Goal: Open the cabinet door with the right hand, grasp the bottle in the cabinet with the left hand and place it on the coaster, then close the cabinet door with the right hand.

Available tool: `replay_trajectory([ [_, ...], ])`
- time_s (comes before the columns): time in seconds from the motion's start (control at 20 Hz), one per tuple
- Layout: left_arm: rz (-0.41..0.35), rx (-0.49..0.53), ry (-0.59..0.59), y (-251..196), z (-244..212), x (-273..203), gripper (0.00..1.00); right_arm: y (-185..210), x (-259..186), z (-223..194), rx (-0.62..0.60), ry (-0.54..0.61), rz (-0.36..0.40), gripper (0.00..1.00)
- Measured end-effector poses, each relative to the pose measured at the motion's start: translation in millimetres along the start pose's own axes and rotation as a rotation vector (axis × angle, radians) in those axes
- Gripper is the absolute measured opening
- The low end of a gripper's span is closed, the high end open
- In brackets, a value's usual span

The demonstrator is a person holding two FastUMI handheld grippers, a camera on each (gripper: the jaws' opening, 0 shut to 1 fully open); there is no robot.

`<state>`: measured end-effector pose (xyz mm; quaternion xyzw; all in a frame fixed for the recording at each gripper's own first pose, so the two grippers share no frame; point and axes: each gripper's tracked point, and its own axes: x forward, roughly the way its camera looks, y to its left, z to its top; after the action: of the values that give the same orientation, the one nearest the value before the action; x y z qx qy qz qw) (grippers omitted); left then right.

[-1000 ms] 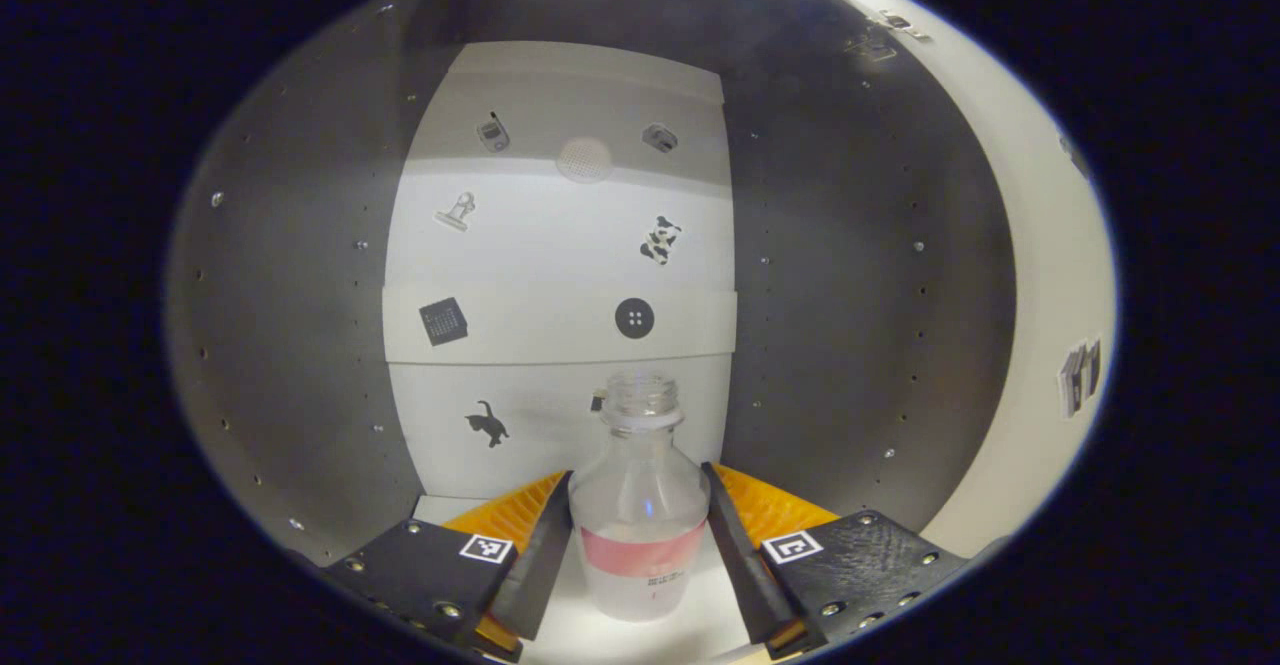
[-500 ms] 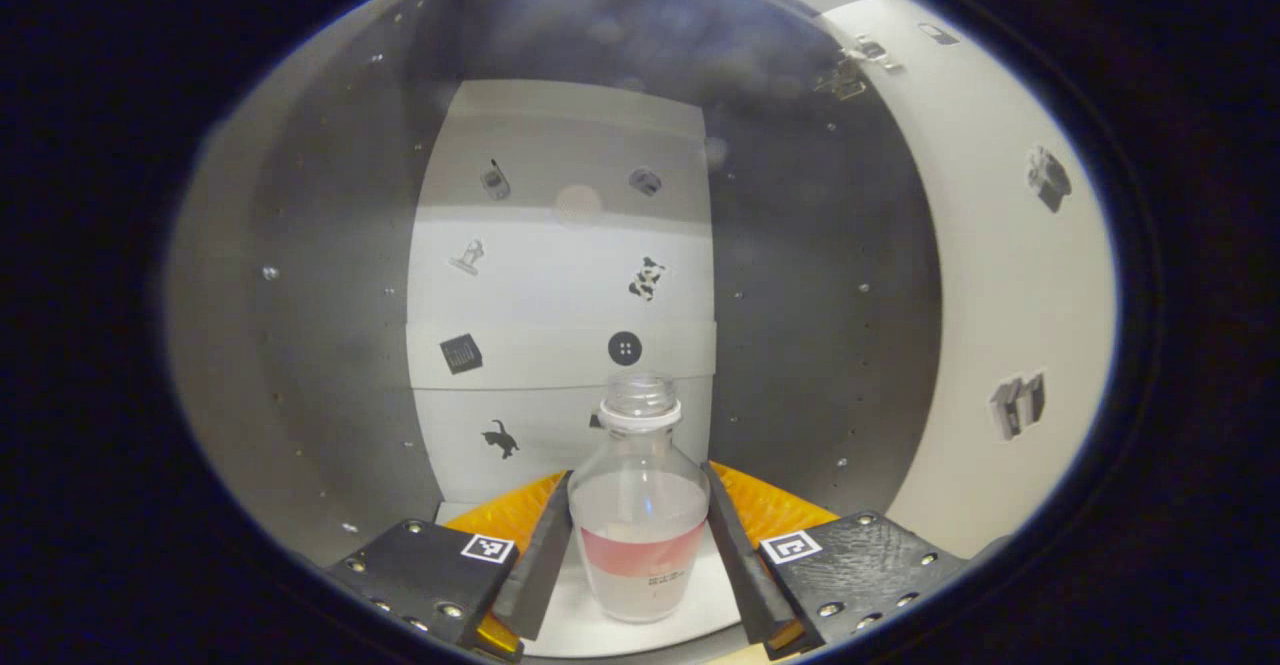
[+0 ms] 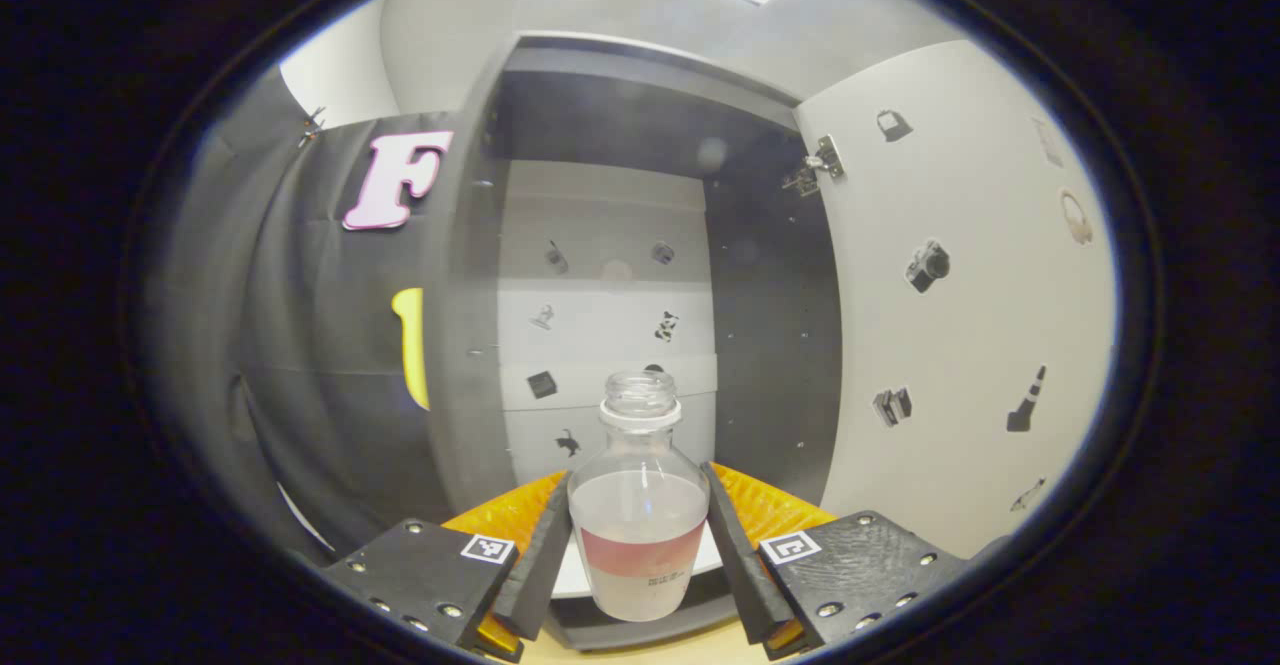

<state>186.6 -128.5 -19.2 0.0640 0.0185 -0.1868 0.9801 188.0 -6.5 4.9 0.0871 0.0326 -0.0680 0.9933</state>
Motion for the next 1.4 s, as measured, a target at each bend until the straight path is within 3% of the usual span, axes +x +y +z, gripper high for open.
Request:
replay_trajectory([
  [0.35,0.122,0.048,0.011,66.4,-51.4,-110.9,0.72,28.8,-32.5,-17.0,0.007,-0.003,0.007,0.98],
  [0.7,0.205,-0.036,0.080,103.3,-174.3,-174.3,0.73,33.3,-57.8,-38.7,0.003,0.001,-0.040,0.98],
  [0.85,0.231,-0.216,0.085,104.1,-230.8,-188.5,0.73,38.9,-63.3,-56.3,-0.044,0.041,-0.043,0.98],
  [0.95,0.255,-0.270,0.087,109.1,-257.9,-190.3,0.74,46.1,-67.9,-66.4,-0.070,0.063,-0.027,0.98],
  [1.4,0.217,-0.176,0.157,64.8,-345.9,-189.0,0.75,29.9,-92.9,-86.4,-0.058,0.112,-0.083,0.98],
])
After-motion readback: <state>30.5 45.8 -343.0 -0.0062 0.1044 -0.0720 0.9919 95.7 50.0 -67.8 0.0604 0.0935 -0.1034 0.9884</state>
